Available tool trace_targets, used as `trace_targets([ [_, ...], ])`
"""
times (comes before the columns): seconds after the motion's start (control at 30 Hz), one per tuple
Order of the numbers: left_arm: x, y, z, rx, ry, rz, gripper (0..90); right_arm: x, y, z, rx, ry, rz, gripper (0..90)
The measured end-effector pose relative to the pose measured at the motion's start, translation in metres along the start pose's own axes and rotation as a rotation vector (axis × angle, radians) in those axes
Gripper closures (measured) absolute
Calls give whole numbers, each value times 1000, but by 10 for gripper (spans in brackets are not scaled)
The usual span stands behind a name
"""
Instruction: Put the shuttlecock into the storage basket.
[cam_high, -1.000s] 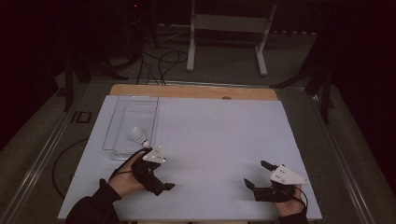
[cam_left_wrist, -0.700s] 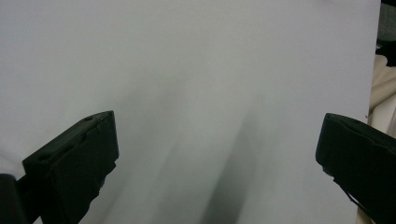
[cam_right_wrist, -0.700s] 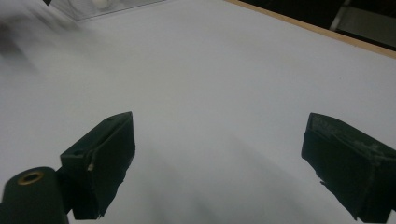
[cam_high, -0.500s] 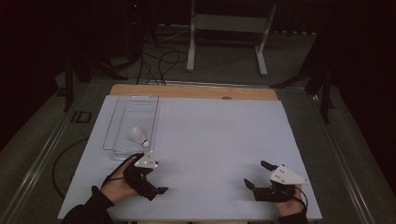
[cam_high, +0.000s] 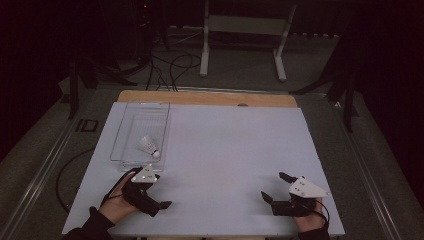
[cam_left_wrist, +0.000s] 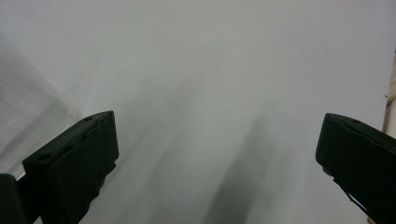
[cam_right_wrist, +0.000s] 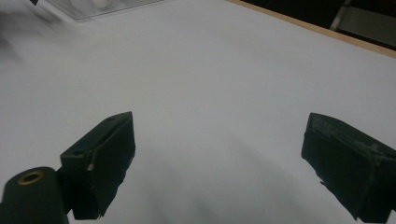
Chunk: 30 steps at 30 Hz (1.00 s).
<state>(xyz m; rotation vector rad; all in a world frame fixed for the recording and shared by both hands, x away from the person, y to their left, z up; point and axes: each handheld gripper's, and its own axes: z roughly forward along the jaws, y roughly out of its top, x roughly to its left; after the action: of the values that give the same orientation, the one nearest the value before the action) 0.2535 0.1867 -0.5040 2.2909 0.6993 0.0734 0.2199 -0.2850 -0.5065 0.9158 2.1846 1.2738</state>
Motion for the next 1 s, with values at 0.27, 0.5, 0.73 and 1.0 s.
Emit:
trace_targets([
  [0.27, 3, -14, -4, -16, 34, -29, 3, 0, 0, 0, 0, 0, 0, 97],
  [0.5, 5, -23, -6, -44, 108, -69, 3, 0, 0, 0, -1, -1, -2, 97],
  [0.73, 5, -27, -6, -45, 132, -81, 3, 0, 0, 0, 0, -1, -4, 97],
  [1.0, 5, -26, -6, -70, 206, -100, 3, 0, 0, 0, 2, 0, -3, 97],
])
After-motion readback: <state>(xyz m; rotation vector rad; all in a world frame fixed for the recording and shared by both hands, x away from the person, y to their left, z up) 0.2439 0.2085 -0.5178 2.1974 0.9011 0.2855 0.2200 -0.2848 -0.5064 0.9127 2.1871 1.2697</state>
